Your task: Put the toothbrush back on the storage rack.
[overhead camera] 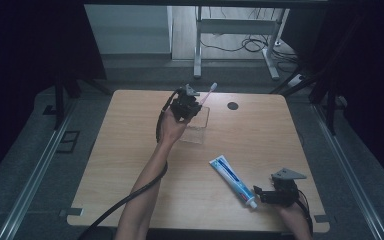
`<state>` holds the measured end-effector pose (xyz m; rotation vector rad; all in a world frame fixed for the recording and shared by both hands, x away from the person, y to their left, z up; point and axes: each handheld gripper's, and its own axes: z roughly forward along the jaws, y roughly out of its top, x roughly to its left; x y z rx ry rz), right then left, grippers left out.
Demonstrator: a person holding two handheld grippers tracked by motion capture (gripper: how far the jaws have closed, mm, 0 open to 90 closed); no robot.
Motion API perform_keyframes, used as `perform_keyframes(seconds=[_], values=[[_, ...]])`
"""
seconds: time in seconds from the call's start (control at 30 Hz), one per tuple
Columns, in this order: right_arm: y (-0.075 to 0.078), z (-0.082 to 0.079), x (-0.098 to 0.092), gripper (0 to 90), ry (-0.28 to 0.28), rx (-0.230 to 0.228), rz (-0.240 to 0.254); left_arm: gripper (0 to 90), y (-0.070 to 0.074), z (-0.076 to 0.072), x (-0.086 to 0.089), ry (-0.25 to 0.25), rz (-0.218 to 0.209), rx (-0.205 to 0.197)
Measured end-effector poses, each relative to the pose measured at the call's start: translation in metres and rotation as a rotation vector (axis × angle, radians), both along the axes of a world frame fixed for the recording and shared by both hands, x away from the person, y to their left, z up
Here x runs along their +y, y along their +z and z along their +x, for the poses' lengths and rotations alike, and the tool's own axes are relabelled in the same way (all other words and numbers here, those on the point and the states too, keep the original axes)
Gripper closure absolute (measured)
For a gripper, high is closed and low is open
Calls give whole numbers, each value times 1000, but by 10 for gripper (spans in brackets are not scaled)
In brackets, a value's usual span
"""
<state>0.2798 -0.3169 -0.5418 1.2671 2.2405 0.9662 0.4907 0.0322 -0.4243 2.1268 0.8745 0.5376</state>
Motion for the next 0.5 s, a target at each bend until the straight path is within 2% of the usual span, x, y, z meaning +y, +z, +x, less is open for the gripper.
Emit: perform_keyframes(seconds=[0.2,0.5], values=[[0,0,0,127,1,0,0,789,-11,1,2,10,-1,15],[0,0,0,127,1,1,0,789,-25,-1,-2,4,44,36]])
